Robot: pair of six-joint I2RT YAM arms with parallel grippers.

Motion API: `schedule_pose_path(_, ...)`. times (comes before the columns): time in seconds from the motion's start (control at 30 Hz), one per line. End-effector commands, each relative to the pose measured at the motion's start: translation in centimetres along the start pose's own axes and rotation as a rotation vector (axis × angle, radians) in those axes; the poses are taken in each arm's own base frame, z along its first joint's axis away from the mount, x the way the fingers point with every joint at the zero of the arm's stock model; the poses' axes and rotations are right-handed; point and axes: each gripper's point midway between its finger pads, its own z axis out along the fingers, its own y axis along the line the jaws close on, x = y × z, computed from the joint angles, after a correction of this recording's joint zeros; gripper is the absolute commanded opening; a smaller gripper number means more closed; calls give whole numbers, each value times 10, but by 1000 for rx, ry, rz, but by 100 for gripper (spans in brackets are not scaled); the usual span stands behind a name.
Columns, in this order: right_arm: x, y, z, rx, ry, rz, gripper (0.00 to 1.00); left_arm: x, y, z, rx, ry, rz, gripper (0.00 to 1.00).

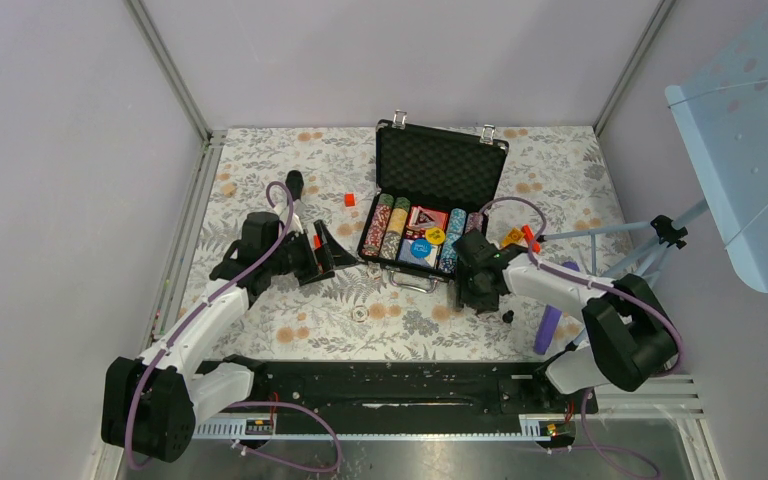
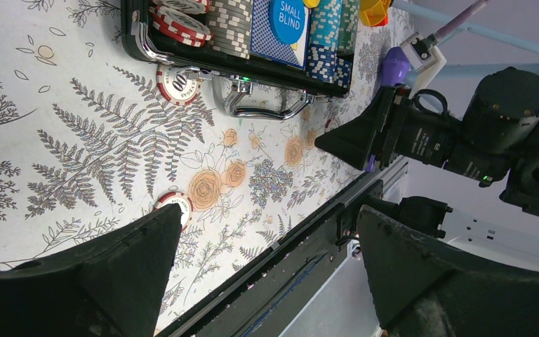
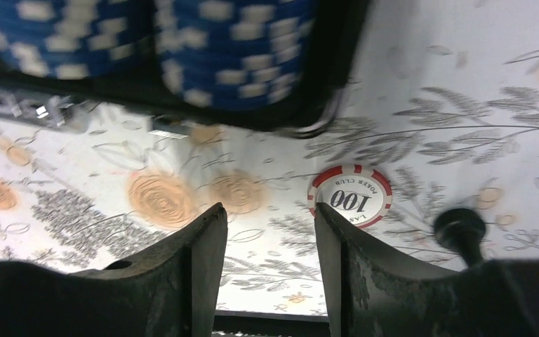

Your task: Pack up texas hold em set

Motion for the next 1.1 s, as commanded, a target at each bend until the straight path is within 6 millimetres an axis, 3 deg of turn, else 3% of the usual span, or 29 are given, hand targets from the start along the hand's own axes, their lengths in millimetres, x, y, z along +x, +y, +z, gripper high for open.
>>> schedule_pose_path(0.0, 15, 25, 9, -7, 21, -13, 56, -12, -15, -6, 38, -31, 44, 95)
schedule_pose_path(0.2, 35, 69, 12, -23, 26, -106, 56, -12, -16, -11, 23, -37, 61, 94)
schedule_pose_path(0.5, 58, 152, 13, -81, 34, -256, 56, -19, -21, -31, -31, -92, 110, 95)
schedule_pose_path(0.63, 58, 173, 11, -99, 21, -299, 56, -23, -20, -37, -45, -122, 107, 95)
schedule_pose_path(0.87, 25, 188, -30, -176, -139, -363, 58, -25, -3, -42, -140, -158, 72, 94)
schedule_pose_path(1.07, -3, 191, -85, -295, -322, -364, 62, -17, 12, -38, -258, -171, 57, 92)
